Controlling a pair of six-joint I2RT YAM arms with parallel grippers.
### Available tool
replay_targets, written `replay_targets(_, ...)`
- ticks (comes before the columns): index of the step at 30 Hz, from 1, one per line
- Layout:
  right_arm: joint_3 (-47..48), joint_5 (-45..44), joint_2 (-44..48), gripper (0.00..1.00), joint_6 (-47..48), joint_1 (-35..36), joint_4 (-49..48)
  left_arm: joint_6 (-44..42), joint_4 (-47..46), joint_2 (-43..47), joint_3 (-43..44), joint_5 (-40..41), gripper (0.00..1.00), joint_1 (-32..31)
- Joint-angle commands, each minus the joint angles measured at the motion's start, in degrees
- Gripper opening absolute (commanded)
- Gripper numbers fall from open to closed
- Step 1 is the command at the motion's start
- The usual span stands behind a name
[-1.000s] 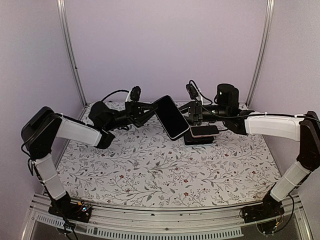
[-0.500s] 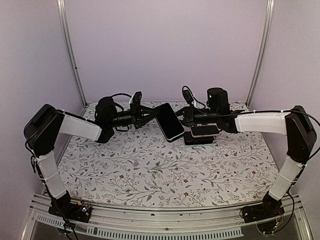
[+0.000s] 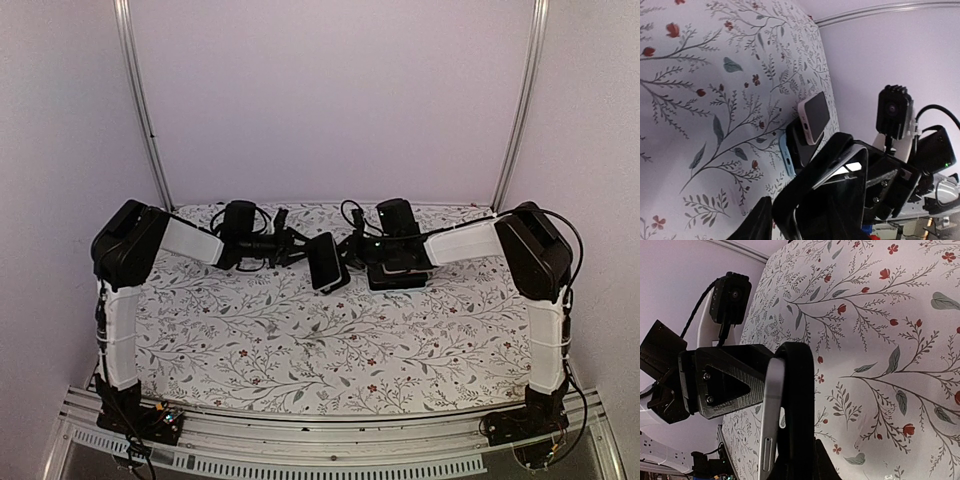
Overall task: Take the phone out of the phone case
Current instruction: Remove the phone case from the phone.
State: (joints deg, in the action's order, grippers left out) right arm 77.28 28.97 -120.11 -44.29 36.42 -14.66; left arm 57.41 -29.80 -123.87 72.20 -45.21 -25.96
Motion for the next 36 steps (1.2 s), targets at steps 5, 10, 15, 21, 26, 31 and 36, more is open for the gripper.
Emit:
replay_targets(5,9.2,-8.6,-4.2,0.00,1.5,1.6,-0.2,-11.0,18.6,-3.1,4.3,5.2,0.55,2.1)
replay_targets(10,14.8,-18.9,-5.6,0.00,8.8,4.3,9.2,-13.8,21.8,-2.0,3.8,7.2,0.65,2.2)
replay_targets(15,23.0,-28.5,-8.6,0.00,15.3,7.9,19.9,-14.6,21.5,-0.6,0.8,7.8,0.70,1.7)
replay_targets(21,27.0,-34.4,-10.9,0.00,16.9,8.2,24.9,-14.7,21.4,1.8,-3.0,10.1,0.69,1.5)
replay_targets(26,28.4,-37.4,-11.3,0.00,19.0,7.7,25.5,-15.0,22.4,2.2,-3.5,11.4,0.68,1.5)
replay_targets(31,28.7,-33.5,-11.2,0.00,19.6,5.0,24.9,-15.3,23.3,2.8,-3.4,12.9,0.68,1.4)
replay_targets(36,28.5,-24.2,-9.9,0.00,20.8,2.4,24.5,-17.4,25.6,3.7,-2.0,14.2,0.68,1.4)
